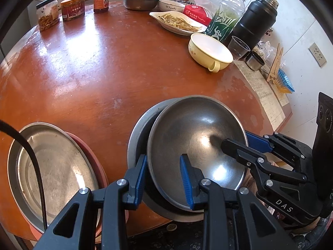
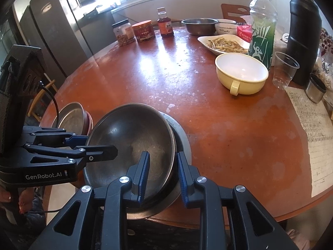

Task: Organize plates and bowls
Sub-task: 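Lift the smaller steel bowl and nest it into the large steel bowl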

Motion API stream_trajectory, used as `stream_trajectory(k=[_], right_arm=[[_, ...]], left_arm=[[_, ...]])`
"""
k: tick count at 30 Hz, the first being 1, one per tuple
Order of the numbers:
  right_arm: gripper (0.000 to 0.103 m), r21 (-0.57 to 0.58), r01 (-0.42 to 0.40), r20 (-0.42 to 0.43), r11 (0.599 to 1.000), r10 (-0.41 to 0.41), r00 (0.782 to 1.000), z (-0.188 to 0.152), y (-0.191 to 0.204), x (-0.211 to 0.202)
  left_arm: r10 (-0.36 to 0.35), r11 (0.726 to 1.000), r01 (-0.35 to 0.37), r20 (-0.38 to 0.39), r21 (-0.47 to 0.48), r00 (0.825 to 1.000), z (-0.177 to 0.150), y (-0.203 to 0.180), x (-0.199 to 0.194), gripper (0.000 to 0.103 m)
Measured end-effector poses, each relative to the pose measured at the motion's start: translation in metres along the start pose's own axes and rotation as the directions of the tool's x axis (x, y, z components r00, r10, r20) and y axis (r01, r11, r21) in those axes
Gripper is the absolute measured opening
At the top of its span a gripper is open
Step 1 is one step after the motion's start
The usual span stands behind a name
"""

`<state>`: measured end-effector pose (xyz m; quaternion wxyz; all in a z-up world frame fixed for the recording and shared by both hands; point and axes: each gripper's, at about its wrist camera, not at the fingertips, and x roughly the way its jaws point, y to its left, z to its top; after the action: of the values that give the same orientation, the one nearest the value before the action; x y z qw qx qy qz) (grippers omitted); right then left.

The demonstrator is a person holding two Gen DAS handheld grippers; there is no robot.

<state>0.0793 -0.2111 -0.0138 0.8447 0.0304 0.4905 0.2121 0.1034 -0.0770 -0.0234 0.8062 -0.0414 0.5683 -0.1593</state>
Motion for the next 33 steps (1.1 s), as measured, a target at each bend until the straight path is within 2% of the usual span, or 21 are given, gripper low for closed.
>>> stream_trajectory(k=[18, 33], right_arm=[[0.036, 0.01, 0.005, 0.014, 1.0, -0.005, 1.0, 0.003, -0.002, -0.003], [0.038, 0.052, 0.004, 0.033, 0.999, -0.005, 0.999, -0.001, -0.013, -0.01]], left_arm=[[-0.019, 1.0, 0.019, 0.02, 0.002, 1.0, -0.001, 0.003, -0.008, 0.032], [0.004, 1.0, -0.003, 0.029, -0.022, 1.0, 0.001, 0.004, -0.015, 0.032]])
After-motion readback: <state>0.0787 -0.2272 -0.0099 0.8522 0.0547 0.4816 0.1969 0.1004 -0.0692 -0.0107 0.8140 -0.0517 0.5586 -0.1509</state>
